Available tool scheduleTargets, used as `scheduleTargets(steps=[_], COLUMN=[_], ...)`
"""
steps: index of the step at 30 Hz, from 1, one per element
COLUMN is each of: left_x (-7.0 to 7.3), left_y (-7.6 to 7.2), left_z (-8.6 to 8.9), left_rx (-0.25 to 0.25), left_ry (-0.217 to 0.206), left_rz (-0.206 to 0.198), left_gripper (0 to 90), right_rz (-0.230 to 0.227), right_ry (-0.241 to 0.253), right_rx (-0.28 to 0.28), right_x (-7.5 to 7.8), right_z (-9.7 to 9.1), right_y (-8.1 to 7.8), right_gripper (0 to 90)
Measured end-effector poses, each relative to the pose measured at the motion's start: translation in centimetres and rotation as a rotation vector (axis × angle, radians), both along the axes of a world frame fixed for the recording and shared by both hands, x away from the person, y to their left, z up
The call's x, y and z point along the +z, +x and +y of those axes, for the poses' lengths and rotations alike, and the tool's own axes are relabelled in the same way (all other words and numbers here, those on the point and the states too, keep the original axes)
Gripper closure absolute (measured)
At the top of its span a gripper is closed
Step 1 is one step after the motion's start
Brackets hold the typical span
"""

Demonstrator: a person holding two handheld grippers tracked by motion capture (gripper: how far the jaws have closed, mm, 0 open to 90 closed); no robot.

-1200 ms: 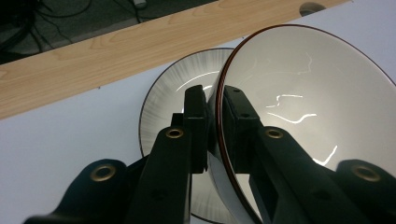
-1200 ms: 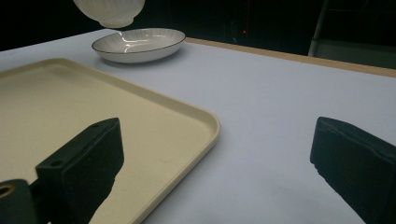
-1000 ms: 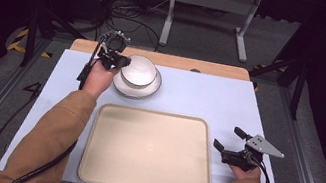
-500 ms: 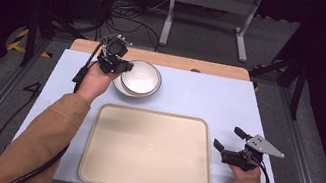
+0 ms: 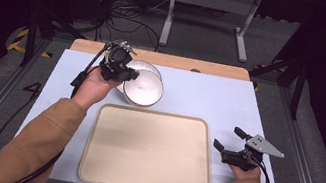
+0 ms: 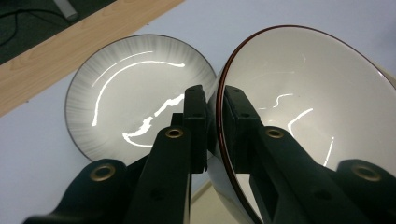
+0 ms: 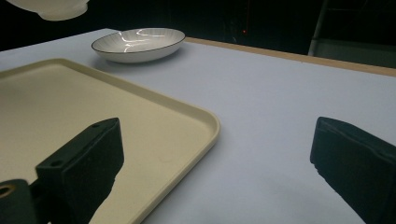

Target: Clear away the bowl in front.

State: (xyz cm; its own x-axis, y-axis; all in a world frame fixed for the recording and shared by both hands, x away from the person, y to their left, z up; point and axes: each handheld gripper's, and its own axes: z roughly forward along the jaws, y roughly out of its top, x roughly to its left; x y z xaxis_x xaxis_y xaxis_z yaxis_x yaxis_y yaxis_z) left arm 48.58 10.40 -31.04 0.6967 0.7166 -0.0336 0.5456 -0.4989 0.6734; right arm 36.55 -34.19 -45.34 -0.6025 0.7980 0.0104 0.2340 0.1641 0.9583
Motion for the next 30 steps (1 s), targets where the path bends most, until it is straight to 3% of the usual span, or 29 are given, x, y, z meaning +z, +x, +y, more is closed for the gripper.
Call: scheduleTargets(steps=[16, 30], left_x=[0.6, 0.1], left_y=[-3.4, -4.9], left_z=[-1.9, -3.4], left_rx=[-0.147, -0.270], left_ry=[0.019, 0.050], left_rz=[-0.005, -0.001], left_gripper=[81.5, 81.5], right_rz=[-0.001, -0.003], right_ry=[-0.002, -0.002], right_rx=[-0.001, 0.003], right_x=[0.0, 0.0], right_z=[0.0, 0.0], right_y=[0.0, 0.0], right_gripper=[3.1, 3.1])
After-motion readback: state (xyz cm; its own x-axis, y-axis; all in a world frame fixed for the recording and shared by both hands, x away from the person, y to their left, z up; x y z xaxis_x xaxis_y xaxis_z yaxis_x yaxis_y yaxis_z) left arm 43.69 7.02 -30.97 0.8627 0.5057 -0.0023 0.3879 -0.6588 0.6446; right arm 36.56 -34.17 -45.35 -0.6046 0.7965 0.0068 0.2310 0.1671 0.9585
